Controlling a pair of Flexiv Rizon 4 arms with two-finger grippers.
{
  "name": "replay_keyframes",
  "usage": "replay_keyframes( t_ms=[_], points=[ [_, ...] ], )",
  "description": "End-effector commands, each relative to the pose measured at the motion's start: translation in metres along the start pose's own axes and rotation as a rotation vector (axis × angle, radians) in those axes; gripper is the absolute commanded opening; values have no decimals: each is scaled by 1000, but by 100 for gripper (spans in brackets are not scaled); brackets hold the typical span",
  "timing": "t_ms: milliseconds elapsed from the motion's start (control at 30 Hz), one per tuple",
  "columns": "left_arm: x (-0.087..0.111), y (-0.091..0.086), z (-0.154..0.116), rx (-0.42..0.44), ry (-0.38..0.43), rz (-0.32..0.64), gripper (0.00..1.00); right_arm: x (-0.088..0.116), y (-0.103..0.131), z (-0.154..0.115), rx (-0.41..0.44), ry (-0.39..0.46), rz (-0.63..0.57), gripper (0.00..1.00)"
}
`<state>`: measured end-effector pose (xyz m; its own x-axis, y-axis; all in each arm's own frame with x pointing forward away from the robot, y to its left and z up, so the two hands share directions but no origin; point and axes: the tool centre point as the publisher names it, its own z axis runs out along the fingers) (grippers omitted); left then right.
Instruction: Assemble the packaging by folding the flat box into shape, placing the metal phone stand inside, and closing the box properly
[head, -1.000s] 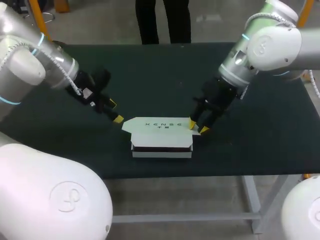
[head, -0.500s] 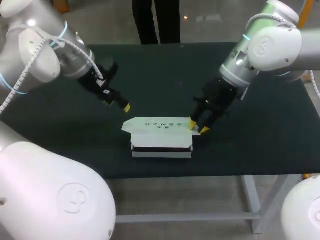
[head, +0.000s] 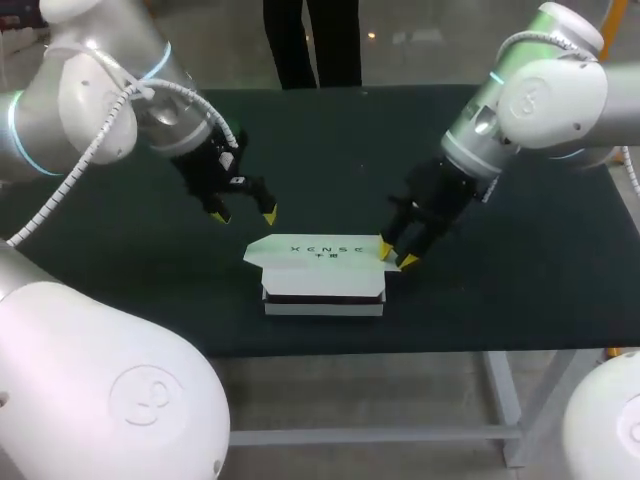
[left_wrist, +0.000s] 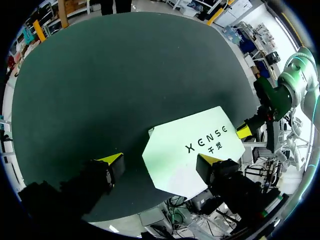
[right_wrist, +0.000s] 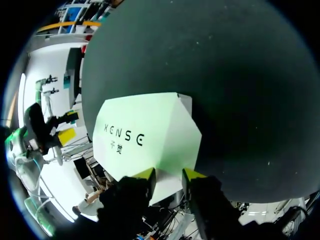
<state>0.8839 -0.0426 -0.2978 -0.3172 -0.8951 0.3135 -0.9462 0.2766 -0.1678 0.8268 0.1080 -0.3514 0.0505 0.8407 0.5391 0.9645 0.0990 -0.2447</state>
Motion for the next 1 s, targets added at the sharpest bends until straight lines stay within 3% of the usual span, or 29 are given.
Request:
replay_keyframes(
  t_ms=[33,400,533,633,767,1000],
  points=[
    [5,-5,7,-93,-40,-80,100,-3,-2,1,-3,5,-1,39],
    [5,-5,7,-93,-40,-80,100,-3,-1,-1,-21,12,-5,39],
    [7,-19,7,-191,35,-272,100,-3,-1,-1,-27,18,-2,40],
    [6,-19,11,-207,52,-331,100,-4,-1,-2,-33,22,3,40],
    [7,-18,19,-238,37,-366,100,-4,0,-1,-36,22,7,40],
    [16,-8,25,-262,10,-409,89,-4,3,0,-46,12,13,40]
  ],
)
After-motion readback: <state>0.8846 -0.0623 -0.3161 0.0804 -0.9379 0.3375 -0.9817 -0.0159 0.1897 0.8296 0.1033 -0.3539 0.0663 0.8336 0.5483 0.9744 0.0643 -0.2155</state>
